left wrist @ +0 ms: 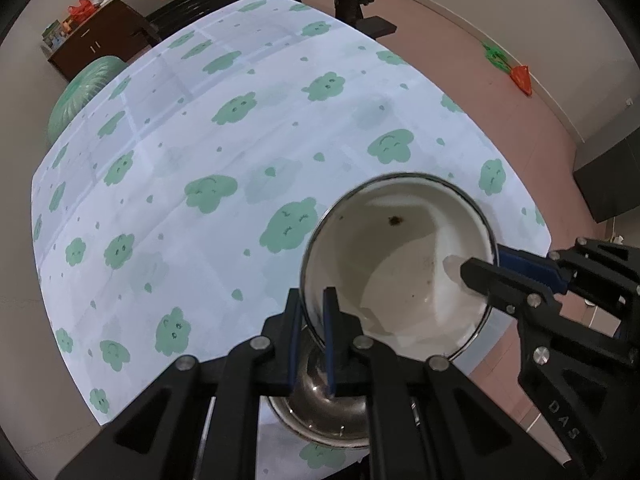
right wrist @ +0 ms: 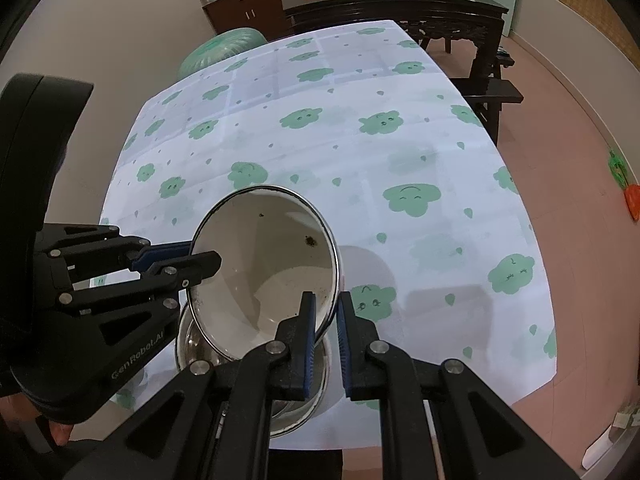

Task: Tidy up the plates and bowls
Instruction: 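Lift the white enamel bowl with both tools and carry it over the steel stack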

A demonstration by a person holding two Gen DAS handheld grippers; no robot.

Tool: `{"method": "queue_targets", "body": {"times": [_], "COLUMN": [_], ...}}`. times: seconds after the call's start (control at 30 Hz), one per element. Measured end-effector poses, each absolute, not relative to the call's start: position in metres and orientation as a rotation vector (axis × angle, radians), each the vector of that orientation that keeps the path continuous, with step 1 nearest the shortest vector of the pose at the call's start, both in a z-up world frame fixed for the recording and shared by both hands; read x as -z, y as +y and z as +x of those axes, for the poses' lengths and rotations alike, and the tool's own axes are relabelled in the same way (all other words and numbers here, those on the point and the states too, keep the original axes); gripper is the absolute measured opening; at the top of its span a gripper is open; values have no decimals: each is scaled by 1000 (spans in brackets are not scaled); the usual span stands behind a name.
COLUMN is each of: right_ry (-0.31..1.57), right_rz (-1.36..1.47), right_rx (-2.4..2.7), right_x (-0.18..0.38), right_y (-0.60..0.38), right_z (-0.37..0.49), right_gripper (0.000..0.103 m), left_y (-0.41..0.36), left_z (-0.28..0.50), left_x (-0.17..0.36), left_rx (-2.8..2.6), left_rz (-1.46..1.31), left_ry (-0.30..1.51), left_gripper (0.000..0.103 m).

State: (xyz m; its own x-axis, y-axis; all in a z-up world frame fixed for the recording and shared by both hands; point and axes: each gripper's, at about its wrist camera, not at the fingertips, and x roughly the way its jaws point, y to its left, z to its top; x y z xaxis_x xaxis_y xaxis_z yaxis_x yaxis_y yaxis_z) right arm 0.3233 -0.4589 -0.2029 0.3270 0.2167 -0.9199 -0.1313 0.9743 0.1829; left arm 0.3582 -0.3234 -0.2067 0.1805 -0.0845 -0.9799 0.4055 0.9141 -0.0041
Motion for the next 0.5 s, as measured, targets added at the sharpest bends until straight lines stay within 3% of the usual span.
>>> {"method": "queue_targets", "body": {"times": [0.5], "right_ry": [1245], "right_rz": [68], "right_rx": [-245], "right_x": [204], "right_y": [-435], "right_z": [301], "right_gripper": [12], "left_y": [-300], "left_z": [336], "left_x": [206], "left_rx": [362], "left_rz": [267], "left_ry": [1356], "left_gripper": [7]}}
